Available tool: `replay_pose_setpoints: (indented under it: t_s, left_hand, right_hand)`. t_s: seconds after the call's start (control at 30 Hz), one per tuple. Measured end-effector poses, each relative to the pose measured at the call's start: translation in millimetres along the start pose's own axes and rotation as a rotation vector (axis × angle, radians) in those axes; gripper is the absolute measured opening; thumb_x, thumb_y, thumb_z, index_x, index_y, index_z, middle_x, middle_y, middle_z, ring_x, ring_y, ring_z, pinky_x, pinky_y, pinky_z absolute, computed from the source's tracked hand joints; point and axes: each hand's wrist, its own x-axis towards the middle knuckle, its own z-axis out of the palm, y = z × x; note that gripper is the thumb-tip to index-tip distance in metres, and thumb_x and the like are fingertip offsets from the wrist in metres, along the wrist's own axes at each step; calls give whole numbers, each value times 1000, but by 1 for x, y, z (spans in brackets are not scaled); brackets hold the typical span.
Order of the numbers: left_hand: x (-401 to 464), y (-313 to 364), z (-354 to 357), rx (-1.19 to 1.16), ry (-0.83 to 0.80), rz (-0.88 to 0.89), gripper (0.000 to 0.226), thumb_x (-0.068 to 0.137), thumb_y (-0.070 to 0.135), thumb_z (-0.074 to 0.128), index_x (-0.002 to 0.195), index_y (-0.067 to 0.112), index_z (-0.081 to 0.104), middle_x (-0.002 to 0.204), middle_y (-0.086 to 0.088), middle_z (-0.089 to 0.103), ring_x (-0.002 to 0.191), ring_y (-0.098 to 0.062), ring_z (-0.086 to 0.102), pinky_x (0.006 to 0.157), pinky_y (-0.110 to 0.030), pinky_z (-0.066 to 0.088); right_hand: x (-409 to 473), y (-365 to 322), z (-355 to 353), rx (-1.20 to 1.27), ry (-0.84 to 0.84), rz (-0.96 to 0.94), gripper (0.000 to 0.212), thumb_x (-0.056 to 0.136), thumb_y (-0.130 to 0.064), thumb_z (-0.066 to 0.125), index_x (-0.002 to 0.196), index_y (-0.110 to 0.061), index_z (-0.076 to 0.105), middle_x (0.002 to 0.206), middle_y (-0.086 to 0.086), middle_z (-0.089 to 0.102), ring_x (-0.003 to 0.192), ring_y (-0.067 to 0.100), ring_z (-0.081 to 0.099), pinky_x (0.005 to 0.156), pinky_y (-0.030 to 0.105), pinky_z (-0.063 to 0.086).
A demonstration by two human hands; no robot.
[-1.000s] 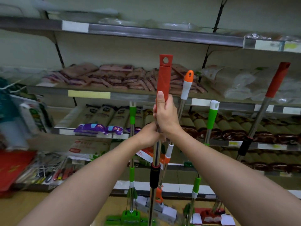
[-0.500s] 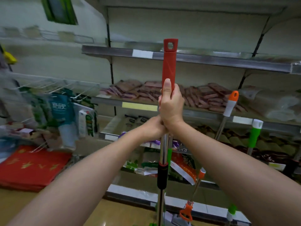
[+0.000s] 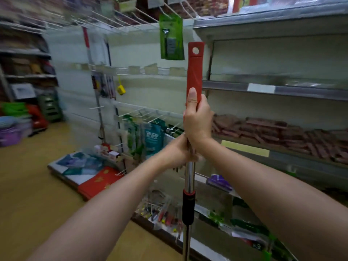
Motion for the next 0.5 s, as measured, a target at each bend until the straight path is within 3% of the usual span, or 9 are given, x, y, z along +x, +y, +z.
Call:
replay_pose_setpoints:
  t_s: [0.07, 0.17, 0.27, 0.37, 0.5]
  left_hand:
    - [-7, -19, -22, 13, 62, -45, 59, 77, 12, 73, 127, 11, 43, 90, 10, 55, 84, -11, 57, 66, -21, 47]
    - [-19, -43, -51, 0, 114, -125, 71, 75, 9, 73, 125, 19, 24, 101, 2, 55, 92, -19, 61, 73, -43, 58]
    - [-24, -70, -75, 7, 136, -214, 67, 79, 3, 68, 120, 25, 19, 91, 4, 58, 93, -21, 63, 78, -46, 57]
    - [-21, -96, -105, 37, 214, -267, 70, 80, 1, 67, 130, 14, 20, 87, 0, 63, 89, -19, 65, 85, -42, 55]
    - [-9, -132, -155, 94, 278, -339, 83, 83, 4, 67, 141, 11, 8, 92, -3, 65, 91, -19, 64, 81, -32, 53]
  right_hand:
    - [4, -4, 31, 30, -24, -5, 35, 99, -44, 36, 91, -12, 51, 68, -4, 53, 59, 14, 54, 53, 26, 43]
    - [11, -8, 76, 107, -50, -5, 36, 99, -45, 36, 88, -14, 51, 66, -5, 54, 58, 14, 55, 54, 27, 44]
    - [18, -6, 122, 163, -95, 15, 35, 98, -47, 37, 86, -17, 51, 66, -5, 54, 60, 16, 56, 57, 32, 49]
    - [27, -1, 163, 254, -211, 64, 34, 95, -53, 37, 81, -24, 49, 66, -2, 55, 61, 20, 55, 60, 39, 51]
    - [50, 1, 214, 450, -490, 126, 30, 98, -43, 41, 90, -16, 51, 68, 5, 57, 53, 17, 55, 54, 32, 51]
